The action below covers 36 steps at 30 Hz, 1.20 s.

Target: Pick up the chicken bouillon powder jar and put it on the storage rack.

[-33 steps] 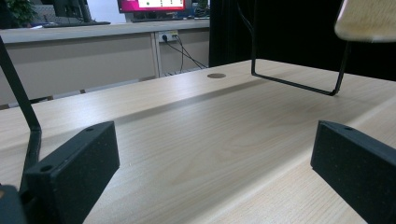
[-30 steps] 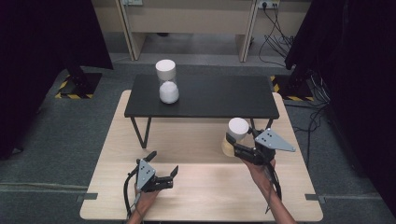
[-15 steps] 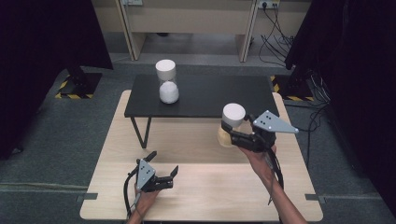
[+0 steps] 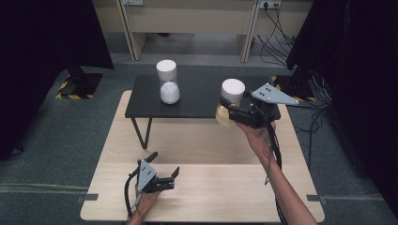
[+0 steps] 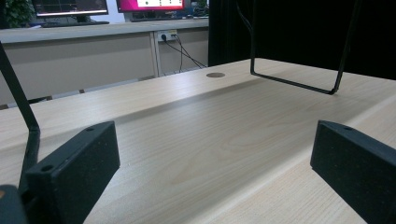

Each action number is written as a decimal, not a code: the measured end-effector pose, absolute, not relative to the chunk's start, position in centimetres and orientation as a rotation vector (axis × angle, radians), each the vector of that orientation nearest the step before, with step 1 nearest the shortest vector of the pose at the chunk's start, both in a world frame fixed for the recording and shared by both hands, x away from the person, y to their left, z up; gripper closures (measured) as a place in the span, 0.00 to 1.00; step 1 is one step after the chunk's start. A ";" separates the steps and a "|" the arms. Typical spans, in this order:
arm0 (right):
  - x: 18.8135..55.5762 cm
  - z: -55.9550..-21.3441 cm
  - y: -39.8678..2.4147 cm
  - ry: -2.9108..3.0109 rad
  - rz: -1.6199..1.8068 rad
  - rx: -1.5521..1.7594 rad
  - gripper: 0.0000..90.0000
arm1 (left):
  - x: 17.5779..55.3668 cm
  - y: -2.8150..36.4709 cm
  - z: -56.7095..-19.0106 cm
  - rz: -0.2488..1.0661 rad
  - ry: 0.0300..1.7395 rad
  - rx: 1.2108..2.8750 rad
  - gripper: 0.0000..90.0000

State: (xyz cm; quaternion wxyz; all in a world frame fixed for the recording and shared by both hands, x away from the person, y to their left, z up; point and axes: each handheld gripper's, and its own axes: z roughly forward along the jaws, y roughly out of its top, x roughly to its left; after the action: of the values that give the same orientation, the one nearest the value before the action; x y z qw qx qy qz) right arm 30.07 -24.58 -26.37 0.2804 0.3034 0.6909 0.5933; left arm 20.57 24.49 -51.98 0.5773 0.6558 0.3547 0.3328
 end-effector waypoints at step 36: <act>37.2 -25.9 -19.8 1.742 1.418 1.017 0.38 | 20.6 24.5 -52.0 0.780 0.821 1.539 0.01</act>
State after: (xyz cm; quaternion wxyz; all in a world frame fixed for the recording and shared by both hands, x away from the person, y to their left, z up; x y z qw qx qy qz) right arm 37.24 -19.79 -25.93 0.3318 0.3890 0.6665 0.5425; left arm 20.55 24.45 -52.00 0.5775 0.6575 0.3509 0.3333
